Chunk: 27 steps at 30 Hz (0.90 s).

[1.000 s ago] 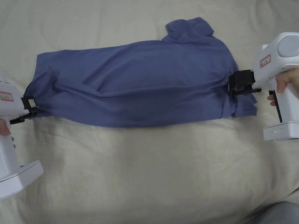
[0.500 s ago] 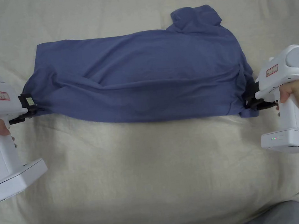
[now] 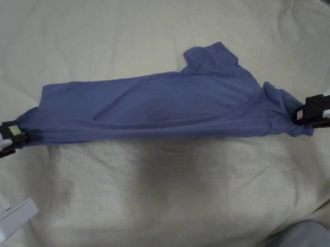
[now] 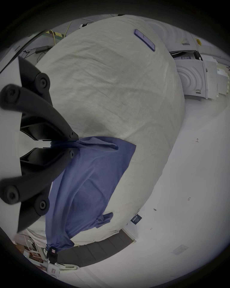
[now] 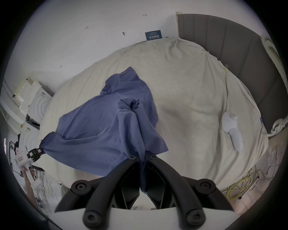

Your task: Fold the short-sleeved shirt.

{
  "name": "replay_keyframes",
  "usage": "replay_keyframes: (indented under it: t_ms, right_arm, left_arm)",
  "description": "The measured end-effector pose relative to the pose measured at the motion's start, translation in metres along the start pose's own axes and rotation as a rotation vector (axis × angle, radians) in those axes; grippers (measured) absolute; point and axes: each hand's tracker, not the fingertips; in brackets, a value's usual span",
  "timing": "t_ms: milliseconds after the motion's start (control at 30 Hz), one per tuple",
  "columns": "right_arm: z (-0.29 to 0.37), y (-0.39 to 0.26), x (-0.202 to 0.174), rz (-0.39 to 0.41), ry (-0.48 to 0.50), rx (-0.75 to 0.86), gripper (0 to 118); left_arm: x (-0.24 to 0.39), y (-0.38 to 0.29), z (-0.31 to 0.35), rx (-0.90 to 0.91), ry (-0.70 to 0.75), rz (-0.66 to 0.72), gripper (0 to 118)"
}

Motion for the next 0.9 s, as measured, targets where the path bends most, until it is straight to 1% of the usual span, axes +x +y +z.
replay_keyframes:
  t_ms: [133,200,300,367,433,467,500,533,567,600,633,667,700,767,833,900]
  right_arm:
    - [0.004,-0.043,0.011,-0.02,0.01,-0.005,3]
    - [-0.01,-0.065,0.015,-0.023,-0.008,-0.033,3]
    - [-0.035,-0.088,0.02,-0.065,-0.043,-0.082,3]
    - [-0.049,-0.101,0.017,-0.06,-0.077,-0.088,4]
    - [-0.055,-0.105,0.018,-0.067,-0.083,-0.083,4]
    - [-0.056,-0.106,0.017,-0.069,-0.085,-0.084,4]
    - [-0.057,-0.106,0.018,-0.073,-0.09,-0.076,4]
    - [-0.057,-0.106,0.018,-0.074,-0.094,-0.068,5]
    - [-0.057,-0.106,0.017,-0.073,-0.096,-0.061,14]
    - [-0.054,-0.108,0.014,-0.069,-0.1,-0.054,32]
    - [-0.049,-0.106,0.013,-0.048,-0.124,-0.048,57]
    - [-0.044,-0.103,0.012,-0.016,-0.151,-0.036,88]
    - [-0.038,-0.1,0.01,0.017,-0.174,-0.02,99]
    - [-0.011,-0.097,-0.003,0.067,-0.195,0.067,102]
    - [0.014,-0.087,-0.012,0.09,-0.22,0.17,102]
    - [0.037,-0.081,-0.024,0.109,-0.218,0.287,102]
  left_arm:
    - [-0.013,-0.038,0.017,-0.025,0.016,-0.03,3]
    - [-0.018,-0.057,0.011,-0.063,0.065,-0.066,3]
    - [-0.027,-0.078,-0.005,-0.111,0.087,-0.049,3]
    - [-0.03,-0.089,-0.012,-0.117,0.105,-0.049,3]
    - [-0.032,-0.096,-0.016,-0.115,0.114,-0.051,5]
    - [-0.033,-0.098,-0.016,-0.114,0.114,-0.041,12]
    - [-0.033,-0.098,-0.016,-0.111,0.116,-0.037,24]
    - [-0.033,-0.098,-0.015,-0.106,0.131,-0.038,40]
    - [-0.032,-0.097,-0.013,-0.101,0.164,-0.053,71]
    - [-0.033,-0.096,-0.011,-0.097,0.2,-0.072,93]
    - [-0.034,-0.093,-0.008,-0.09,0.22,-0.086,108]
    - [-0.035,-0.09,-0.003,-0.079,0.227,-0.088,114]
    - [-0.036,-0.085,0.005,-0.048,0.237,-0.087,113]
    - [-0.035,-0.072,0.021,0.028,0.243,-0.085,113]
    - [-0.027,-0.059,0.037,0.129,0.257,-0.11,113]
    - [-0.011,-0.051,0.045,0.218,0.264,-0.19,113]
